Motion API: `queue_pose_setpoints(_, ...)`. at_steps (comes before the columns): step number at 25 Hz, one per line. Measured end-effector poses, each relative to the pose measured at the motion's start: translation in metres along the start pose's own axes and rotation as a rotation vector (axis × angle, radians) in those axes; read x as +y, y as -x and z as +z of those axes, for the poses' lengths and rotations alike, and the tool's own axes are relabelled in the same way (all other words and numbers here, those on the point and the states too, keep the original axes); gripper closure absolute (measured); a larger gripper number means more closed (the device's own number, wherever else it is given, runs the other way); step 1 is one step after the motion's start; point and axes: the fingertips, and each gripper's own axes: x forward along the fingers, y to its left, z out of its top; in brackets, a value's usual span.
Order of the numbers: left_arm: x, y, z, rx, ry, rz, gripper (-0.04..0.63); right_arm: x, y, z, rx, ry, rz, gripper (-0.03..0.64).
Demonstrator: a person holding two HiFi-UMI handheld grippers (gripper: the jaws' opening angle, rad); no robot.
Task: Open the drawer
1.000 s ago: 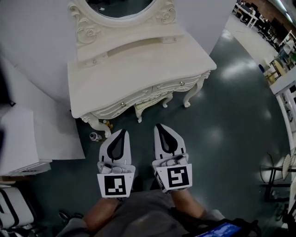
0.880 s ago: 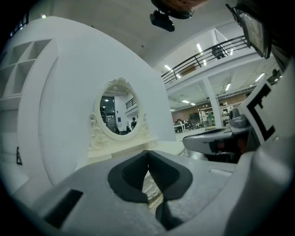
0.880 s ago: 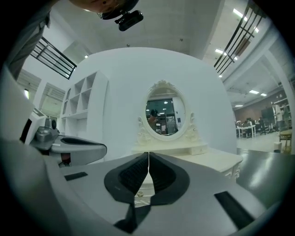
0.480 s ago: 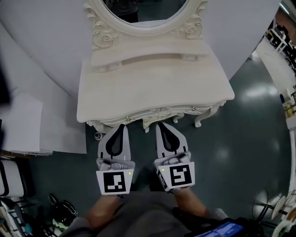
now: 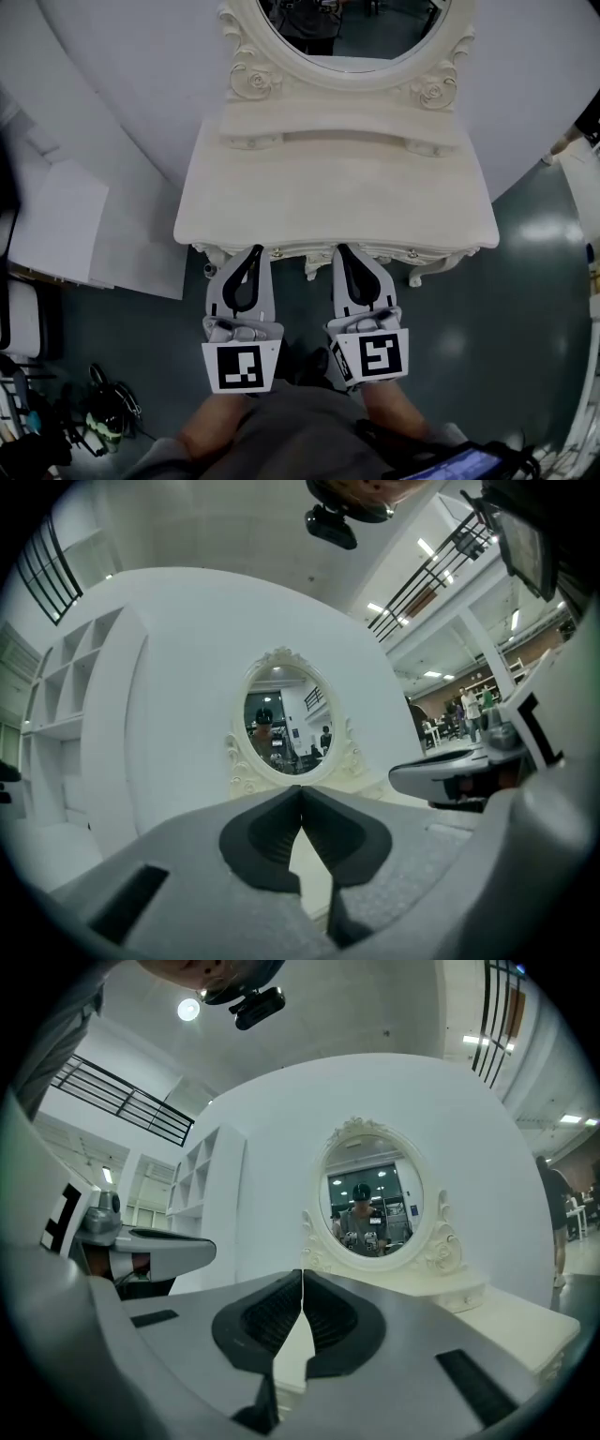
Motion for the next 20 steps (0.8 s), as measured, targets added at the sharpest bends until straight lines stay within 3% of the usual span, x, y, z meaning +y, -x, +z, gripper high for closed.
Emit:
queue_pose_setpoints(8, 0.022, -0.019, -0.046, 0.041, 0.053, 0.031, 0.580, 0.013, -0.031, -0.039, 0.057, 0.003, 0.040, 0.603)
queue_pose_setpoints(20, -0.001, -0.015, -0.181, 0.263, 0.157, 0.012, 0.580, 0.026, -0.039, -0.149, 0.230, -0.005, 0.082, 0.603)
